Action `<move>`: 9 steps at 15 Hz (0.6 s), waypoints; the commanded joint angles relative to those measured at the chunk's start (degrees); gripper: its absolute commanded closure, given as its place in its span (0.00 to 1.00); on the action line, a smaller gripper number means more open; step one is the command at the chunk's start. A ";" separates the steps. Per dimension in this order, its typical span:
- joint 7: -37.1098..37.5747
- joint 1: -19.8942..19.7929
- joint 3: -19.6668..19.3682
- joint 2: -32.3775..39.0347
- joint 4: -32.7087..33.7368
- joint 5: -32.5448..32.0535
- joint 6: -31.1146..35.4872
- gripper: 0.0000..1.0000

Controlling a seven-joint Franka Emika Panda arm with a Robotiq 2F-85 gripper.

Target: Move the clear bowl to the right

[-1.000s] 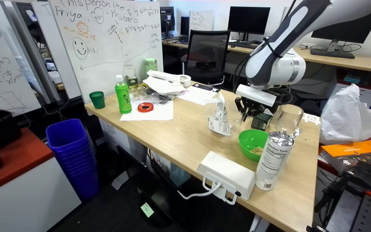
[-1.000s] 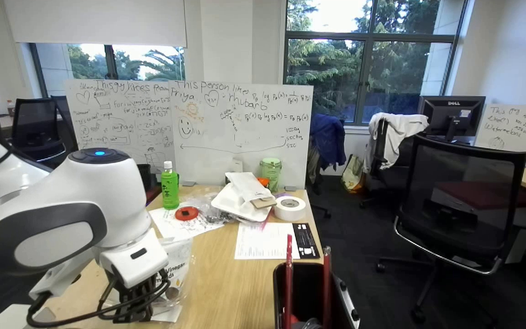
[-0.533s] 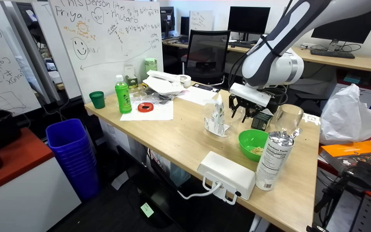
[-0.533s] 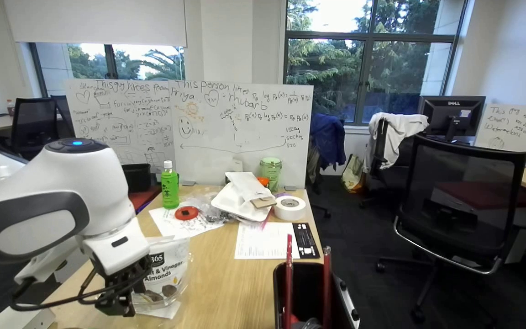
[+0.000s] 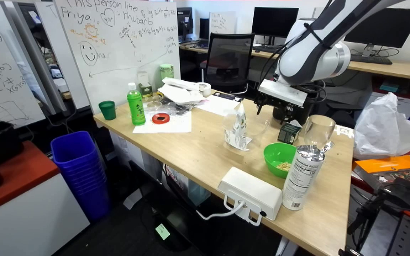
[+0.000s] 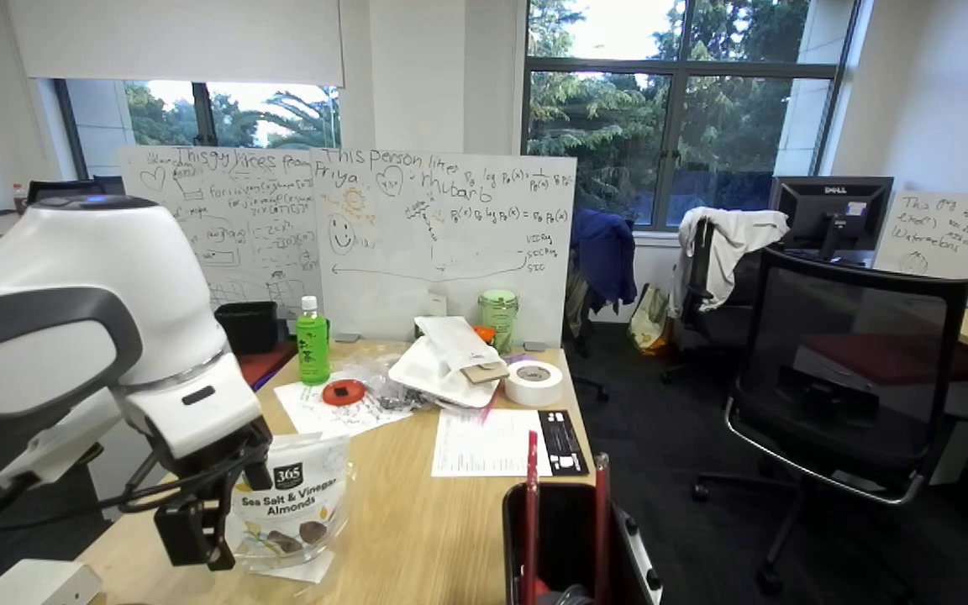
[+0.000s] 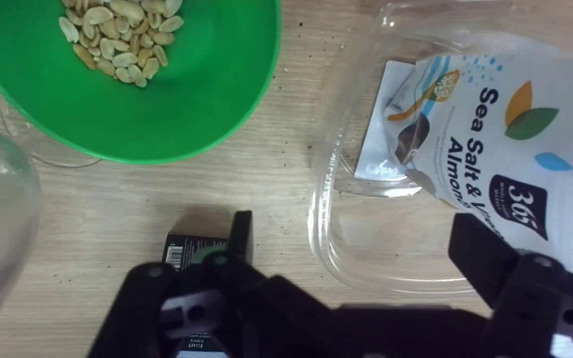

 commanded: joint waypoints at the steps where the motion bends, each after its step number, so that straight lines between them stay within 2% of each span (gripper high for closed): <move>1: 0.11 0.21 0.75 -5.48 -3.34 -3.10 -1.44 0.00; 2: -0.87 -0.20 1.68 -7.23 -4.23 -3.18 -1.46 0.00; 3: 0.46 -0.82 1.89 -3.92 -1.74 -2.75 -0.31 0.00; 9: 0.46 -1.04 2.11 -4.01 -2.01 -2.77 -0.20 0.00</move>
